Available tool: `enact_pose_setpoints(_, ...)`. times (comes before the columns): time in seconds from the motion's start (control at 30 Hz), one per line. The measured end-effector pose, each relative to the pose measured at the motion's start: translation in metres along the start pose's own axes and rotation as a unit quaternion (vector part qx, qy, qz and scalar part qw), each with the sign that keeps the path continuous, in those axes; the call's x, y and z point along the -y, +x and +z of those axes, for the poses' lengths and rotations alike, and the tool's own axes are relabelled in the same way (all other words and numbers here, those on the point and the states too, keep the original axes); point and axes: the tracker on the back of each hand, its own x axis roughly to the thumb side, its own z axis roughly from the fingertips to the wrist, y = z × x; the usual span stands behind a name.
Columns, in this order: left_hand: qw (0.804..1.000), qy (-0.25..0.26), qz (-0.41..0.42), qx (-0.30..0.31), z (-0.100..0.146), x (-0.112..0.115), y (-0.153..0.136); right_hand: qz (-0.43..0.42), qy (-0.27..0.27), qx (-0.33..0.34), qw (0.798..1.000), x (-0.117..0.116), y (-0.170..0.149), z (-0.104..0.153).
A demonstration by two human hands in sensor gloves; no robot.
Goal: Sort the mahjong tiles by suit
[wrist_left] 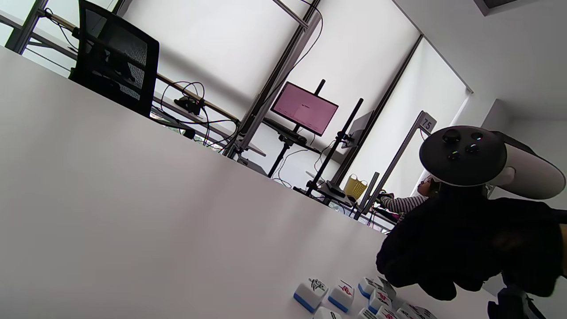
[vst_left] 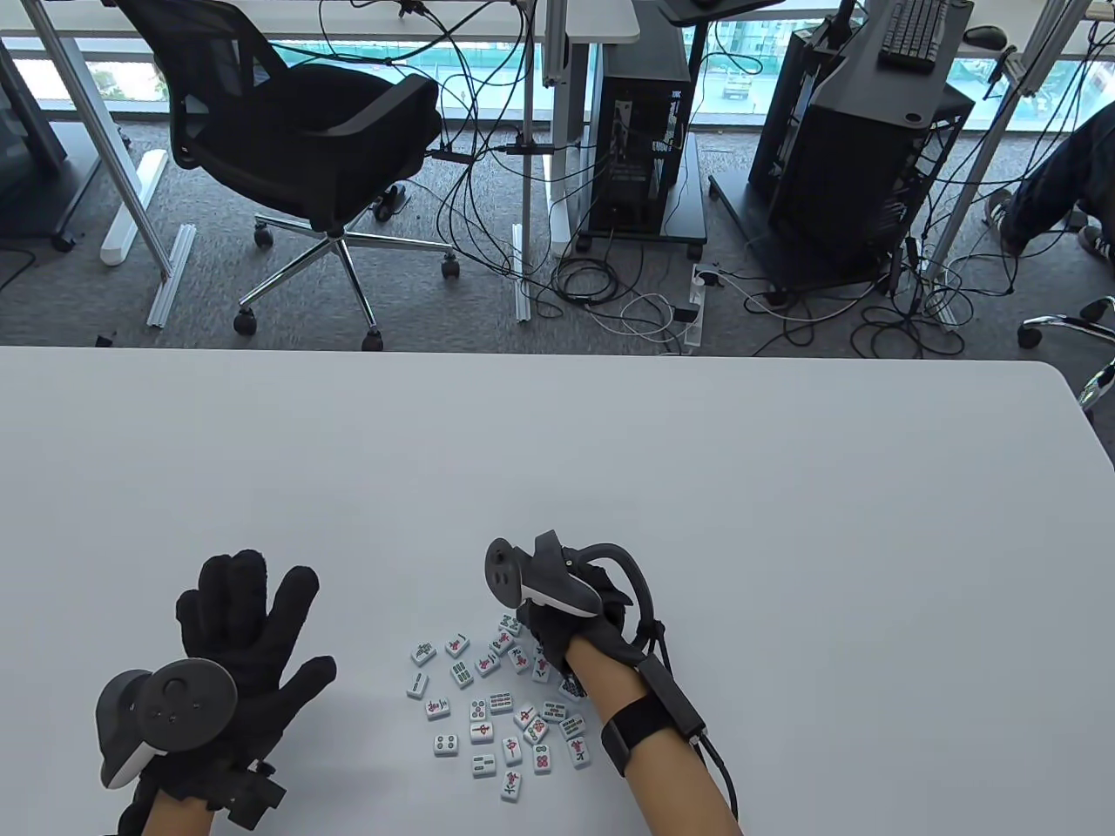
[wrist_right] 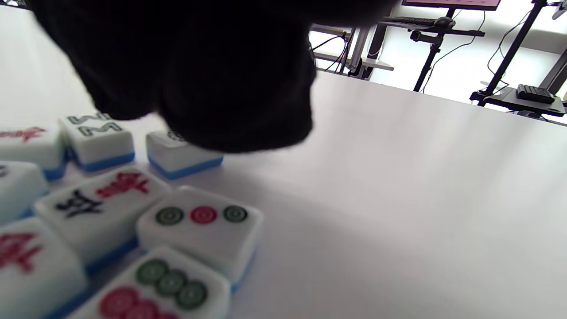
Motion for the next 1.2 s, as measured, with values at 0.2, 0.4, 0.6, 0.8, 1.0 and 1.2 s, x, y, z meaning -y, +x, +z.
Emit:
enact_pose_setpoints(0.2,1.000,-0.004,-0.002,-0.001,0.000,0.000,0.000,0.042,0.060,-0.002,0.997,-0.005,0.011,-0.013)
enact_pose_setpoints(0.4,1.000,-0.001,0.003,-0.003,0.000,-0.001,0.000,0.029,0.063,0.026,0.997,-0.011,0.012,-0.018)
enact_pose_setpoints(0.6,1.000,0.002,0.006,-0.001,0.001,-0.002,0.000,-0.014,0.010,0.051,0.999,-0.008,-0.009,-0.013)
enact_pose_setpoints(0.8,1.000,0.004,0.010,0.000,0.001,-0.003,0.000,0.003,-0.014,0.043,0.999,-0.003,-0.054,-0.002)
enact_pose_setpoints(1.0,1.000,-0.003,0.005,-0.002,0.000,-0.001,-0.001,0.050,0.008,0.037,0.998,-0.022,-0.081,0.006)
enact_pose_setpoints(1.2,1.000,-0.007,0.005,-0.006,0.001,0.000,-0.003,0.060,0.008,0.043,0.997,-0.034,-0.079,0.010)
